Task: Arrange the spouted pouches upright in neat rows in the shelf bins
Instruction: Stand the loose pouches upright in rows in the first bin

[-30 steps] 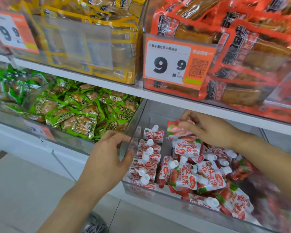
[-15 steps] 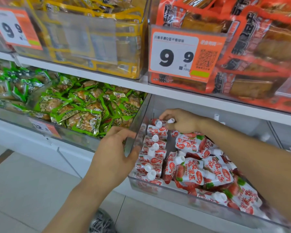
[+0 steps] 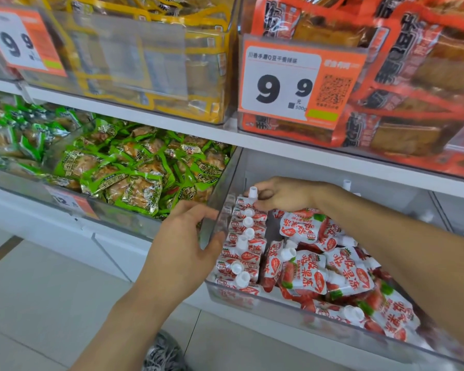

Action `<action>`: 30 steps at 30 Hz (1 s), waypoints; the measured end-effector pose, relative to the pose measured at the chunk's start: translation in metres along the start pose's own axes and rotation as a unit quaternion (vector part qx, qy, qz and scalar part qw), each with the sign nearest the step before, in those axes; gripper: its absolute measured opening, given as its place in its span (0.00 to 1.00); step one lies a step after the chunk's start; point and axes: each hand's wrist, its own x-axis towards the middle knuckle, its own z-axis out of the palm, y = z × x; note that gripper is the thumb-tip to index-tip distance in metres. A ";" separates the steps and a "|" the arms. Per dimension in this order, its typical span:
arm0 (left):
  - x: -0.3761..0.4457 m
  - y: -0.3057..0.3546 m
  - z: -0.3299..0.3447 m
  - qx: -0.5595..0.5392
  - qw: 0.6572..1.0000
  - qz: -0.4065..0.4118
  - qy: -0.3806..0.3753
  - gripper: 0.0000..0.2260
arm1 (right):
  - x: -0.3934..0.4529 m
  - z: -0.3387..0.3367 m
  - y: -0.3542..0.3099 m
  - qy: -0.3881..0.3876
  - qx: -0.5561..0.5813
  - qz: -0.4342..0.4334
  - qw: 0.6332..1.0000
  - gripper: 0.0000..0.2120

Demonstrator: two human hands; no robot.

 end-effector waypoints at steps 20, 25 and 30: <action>-0.002 0.003 -0.003 -0.005 1.000 0.004 -0.010 0.12 | -0.114 0.043 -0.007 0.107 -0.178 -0.216 0.954 0.05; -0.001 0.003 -0.002 -0.006 1.000 0.008 -0.011 0.11 | -0.129 0.027 -0.010 0.341 -0.090 -0.192 0.916 0.11; -0.001 0.004 -0.002 -0.009 1.000 0.011 -0.005 0.10 | -0.093 0.019 -0.011 0.468 -0.042 -0.032 0.882 0.17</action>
